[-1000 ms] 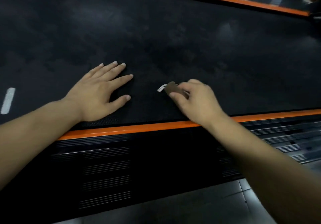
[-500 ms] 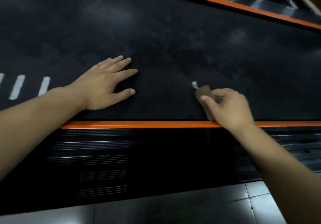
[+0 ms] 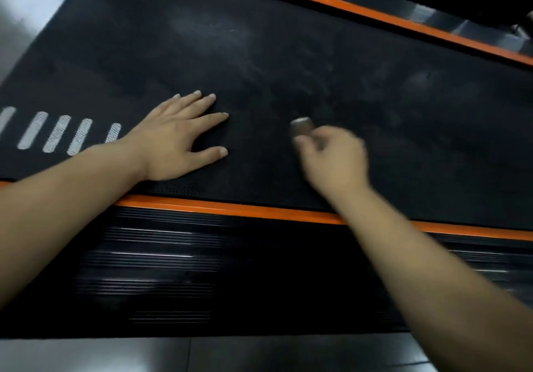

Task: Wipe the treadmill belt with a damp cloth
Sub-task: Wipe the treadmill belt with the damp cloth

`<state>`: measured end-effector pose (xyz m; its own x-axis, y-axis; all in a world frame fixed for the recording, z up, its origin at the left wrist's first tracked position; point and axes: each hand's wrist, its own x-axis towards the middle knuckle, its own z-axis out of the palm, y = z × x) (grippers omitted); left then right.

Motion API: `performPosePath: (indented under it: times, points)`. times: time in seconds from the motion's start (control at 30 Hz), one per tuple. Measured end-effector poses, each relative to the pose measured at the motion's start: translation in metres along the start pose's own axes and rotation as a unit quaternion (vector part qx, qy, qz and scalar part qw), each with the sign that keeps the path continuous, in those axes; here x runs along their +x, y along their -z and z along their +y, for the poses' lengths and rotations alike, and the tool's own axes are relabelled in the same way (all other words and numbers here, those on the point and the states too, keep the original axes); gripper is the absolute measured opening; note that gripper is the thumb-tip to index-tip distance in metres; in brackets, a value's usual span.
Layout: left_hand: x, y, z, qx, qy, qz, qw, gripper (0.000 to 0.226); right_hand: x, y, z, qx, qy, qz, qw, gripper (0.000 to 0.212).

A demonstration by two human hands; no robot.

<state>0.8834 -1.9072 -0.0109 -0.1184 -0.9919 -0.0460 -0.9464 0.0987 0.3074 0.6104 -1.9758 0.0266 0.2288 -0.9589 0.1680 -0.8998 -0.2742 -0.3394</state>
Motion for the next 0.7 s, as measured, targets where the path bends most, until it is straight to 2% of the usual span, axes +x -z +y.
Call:
performPosePath:
  times: [0.07,0.1,0.17,0.23,0.3,0.37,0.4,0.47,0.53,0.57,0.67,0.7]
  points:
    - [0.000,0.001,-0.001,-0.002,0.003,0.002,1.000,0.095,-0.023,-0.009,-0.037,0.040,0.098,-0.085,0.991,0.025]
    - [-0.003,0.003,-0.003,-0.004,0.009,-0.001,1.000,0.096,-0.026,-0.010,-0.041,0.038,0.121,-0.105,0.986,0.025]
    - [-0.012,0.006,-0.012,-0.004,0.030,-0.008,1.000,0.098,-0.014,-0.005,-0.032,0.003,0.134,-0.098,0.986,0.027]
    - [-0.021,0.012,-0.026,0.003,0.062,-0.014,0.998,0.101,0.014,-0.003,-0.015,-0.025,0.089,-0.059,0.994,0.028]
    - [-0.027,0.020,-0.042,0.007,0.107,-0.011,0.994,0.104,0.040,-0.003,-0.012,-0.021,-0.007,-0.014,1.000,0.027]
    - [-0.032,0.025,-0.053,0.003,0.134,-0.012,0.991,0.104,0.042,-0.018,-0.032,-0.012,-0.019,0.017,1.000,0.027]
    - [-0.033,0.025,-0.055,0.003,0.134,-0.013,0.991,0.103,0.034,-0.028,-0.047,0.000,0.019,0.009,1.000,0.028]
    - [-0.035,0.023,-0.054,0.016,0.125,-0.008,0.992,0.100,0.006,-0.039,-0.079,0.024,0.134,-0.058,0.989,0.025]
    - [-0.037,0.021,-0.053,0.024,0.121,-0.001,0.992,0.098,0.005,-0.036,-0.084,0.017,0.173,-0.091,0.981,0.026]
    - [-0.038,0.021,-0.053,0.024,0.121,0.002,0.992,0.097,0.019,-0.032,-0.079,-0.003,0.158,-0.079,0.984,0.027]
    - [-0.039,0.022,-0.055,0.034,0.123,0.005,0.992,0.094,0.068,-0.023,-0.059,-0.016,-0.002,-0.019,1.000,0.028]
    - [-0.038,0.020,-0.054,0.036,0.120,0.005,0.992,0.093,0.069,-0.026,-0.060,-0.005,-0.019,-0.007,1.000,0.026]
